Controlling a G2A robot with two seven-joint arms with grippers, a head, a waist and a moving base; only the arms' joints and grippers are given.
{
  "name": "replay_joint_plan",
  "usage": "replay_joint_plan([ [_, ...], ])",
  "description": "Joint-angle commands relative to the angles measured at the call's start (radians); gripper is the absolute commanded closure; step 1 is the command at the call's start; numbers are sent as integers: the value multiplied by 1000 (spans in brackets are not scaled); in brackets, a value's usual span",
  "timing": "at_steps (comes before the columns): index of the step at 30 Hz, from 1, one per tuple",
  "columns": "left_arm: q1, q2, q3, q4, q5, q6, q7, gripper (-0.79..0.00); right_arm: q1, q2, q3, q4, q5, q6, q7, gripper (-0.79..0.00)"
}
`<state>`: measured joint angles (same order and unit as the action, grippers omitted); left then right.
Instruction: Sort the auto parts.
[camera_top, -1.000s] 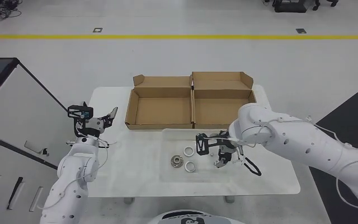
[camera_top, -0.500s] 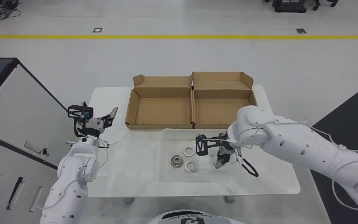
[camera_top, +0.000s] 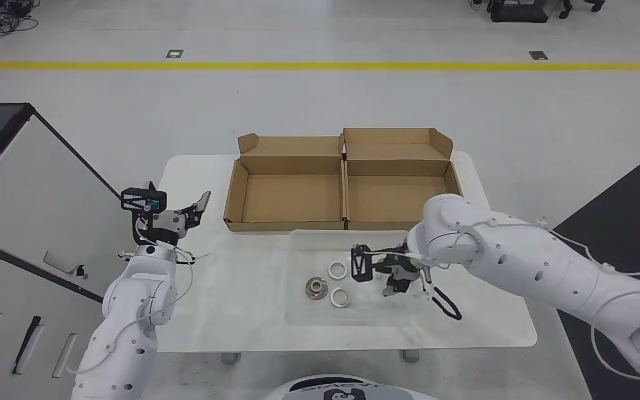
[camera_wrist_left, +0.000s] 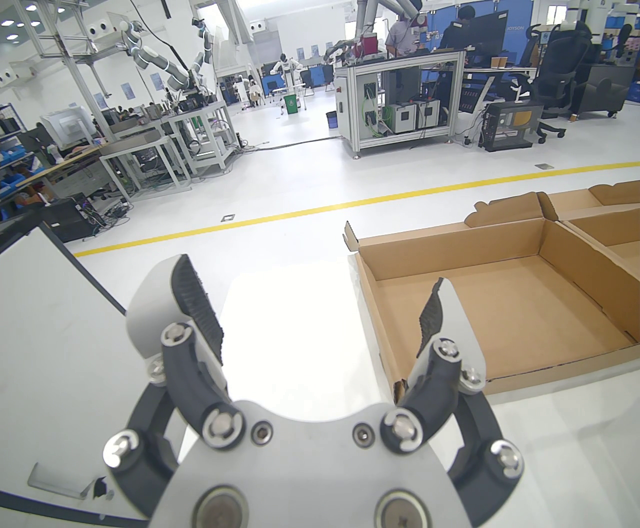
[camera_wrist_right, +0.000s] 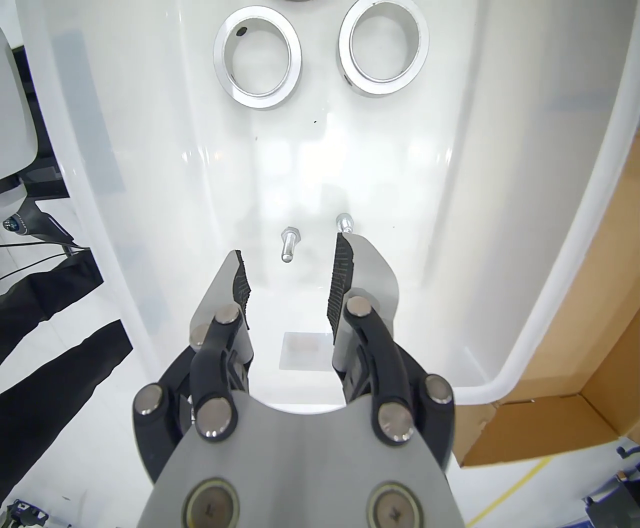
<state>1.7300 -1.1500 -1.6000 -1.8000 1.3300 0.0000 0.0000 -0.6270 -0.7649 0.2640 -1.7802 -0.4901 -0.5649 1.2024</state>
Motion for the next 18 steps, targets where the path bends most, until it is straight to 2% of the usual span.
replay_joint_plan([
  [1, 0, 0, 0, 0, 0, 0, 0, -785, -8, 1, 1, 1, -2, -6, 1, -360],
  [18, 0, 0, 0, 0, 0, 0, 0, -785, -58, 8, 26, 4, -27, -19, -6, -323],
])
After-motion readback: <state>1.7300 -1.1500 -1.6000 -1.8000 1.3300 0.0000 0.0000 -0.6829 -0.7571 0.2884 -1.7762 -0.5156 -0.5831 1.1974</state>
